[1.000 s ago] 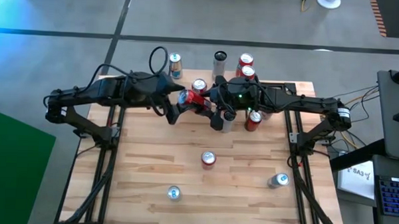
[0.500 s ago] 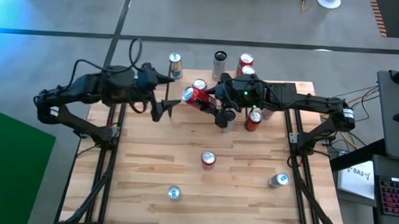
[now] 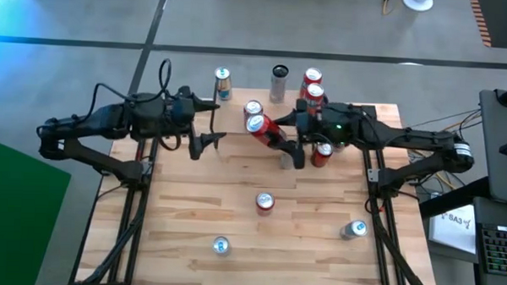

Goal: Place canned beverage on shelf
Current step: Put the top red black soda can on the shelf

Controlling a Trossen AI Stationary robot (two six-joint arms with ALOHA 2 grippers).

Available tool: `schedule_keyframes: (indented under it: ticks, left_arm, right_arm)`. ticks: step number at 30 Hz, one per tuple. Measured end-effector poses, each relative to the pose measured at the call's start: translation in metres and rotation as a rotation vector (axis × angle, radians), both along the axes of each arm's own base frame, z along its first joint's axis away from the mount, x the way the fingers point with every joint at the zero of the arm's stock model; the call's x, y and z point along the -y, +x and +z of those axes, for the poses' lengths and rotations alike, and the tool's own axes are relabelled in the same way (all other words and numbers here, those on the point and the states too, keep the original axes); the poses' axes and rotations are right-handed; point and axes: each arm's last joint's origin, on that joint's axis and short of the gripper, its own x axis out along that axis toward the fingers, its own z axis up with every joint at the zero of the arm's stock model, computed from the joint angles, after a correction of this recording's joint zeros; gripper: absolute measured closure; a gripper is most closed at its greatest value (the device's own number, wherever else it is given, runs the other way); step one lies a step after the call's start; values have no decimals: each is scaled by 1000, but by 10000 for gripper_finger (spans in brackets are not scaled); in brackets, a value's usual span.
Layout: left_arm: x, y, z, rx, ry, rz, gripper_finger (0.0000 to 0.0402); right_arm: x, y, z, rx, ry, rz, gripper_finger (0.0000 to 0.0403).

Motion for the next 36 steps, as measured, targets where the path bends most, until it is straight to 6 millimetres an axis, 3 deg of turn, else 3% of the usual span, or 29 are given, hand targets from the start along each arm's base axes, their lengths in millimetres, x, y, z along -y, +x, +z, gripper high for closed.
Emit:
schedule_keyframes:
  ticks: [9, 14, 22, 36]
  left_arm:
    - [7, 18, -43, 166, 78, -282, 28]
    - [11, 36, -71, 304, 163, -418, 28]
    - [12, 59, -101, 487, 217, -444, 28]
    - [13, 104, -112, 550, 182, -491, 28]
  right_arm:
    - [-9, -21, -23, 221, -2, 196, 121]
    - [-12, -23, -30, 286, -23, 311, 120]
    - [-13, -17, -36, 333, -60, 358, 120]
    - [-13, -10, -43, 320, -135, 406, 117]
